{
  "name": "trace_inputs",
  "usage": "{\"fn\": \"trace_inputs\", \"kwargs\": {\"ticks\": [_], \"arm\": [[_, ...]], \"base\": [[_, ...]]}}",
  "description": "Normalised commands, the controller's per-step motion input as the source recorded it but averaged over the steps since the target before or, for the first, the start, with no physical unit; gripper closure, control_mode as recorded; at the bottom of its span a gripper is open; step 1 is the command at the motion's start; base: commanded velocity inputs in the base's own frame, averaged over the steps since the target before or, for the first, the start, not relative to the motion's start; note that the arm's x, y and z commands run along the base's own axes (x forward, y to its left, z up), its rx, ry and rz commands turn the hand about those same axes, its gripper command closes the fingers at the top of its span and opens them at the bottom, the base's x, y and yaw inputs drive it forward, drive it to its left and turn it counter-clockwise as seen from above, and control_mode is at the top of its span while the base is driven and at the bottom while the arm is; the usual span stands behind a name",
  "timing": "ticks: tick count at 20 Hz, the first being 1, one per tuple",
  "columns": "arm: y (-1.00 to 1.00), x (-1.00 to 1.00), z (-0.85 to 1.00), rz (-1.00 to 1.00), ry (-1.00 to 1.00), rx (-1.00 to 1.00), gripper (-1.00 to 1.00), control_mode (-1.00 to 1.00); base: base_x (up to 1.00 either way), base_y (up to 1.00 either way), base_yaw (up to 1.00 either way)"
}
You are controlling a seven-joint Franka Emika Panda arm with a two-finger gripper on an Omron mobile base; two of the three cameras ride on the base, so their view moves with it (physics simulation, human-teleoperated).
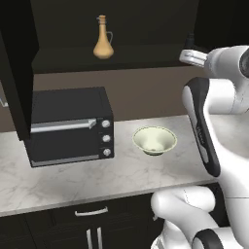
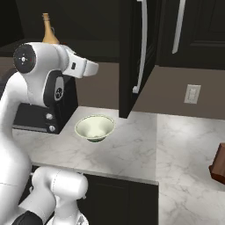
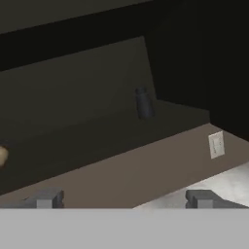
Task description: Retrieve the bottle and the shaker from the cabinet and place them next to the mixing bowl on the counter. Then add garlic from the fridge to the mixing bowl.
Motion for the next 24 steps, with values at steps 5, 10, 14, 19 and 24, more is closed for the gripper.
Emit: {"fn": "trace_inputs", "kwargs": {"ticks": [5, 10, 14, 19, 24], "arm": [[-0.03, 0.12, 0.15, 0.12, 0.0, -0.07, -1.0, -1.0], [0.0, 0.0, 0.0, -0.01, 0.0, -0.01, -1.0, -1.0], [0.0, 0.0, 0.01, -0.11, 0.09, -0.05, -1.0, -1.0], [-0.04, 0.06, 0.0, -0.14, 0.22, -0.09, -1.0, -1.0], [-0.03, 0.28, 0.0, -0.05, 0.24, -0.1, -1.0, -1.0]], "base": [[0.0, 0.0, 0.0], [0.0, 0.0, 0.0], [0.0, 0.0, 0.0], [0.0, 0.0, 0.0], [0.0, 0.0, 0.0]]}}
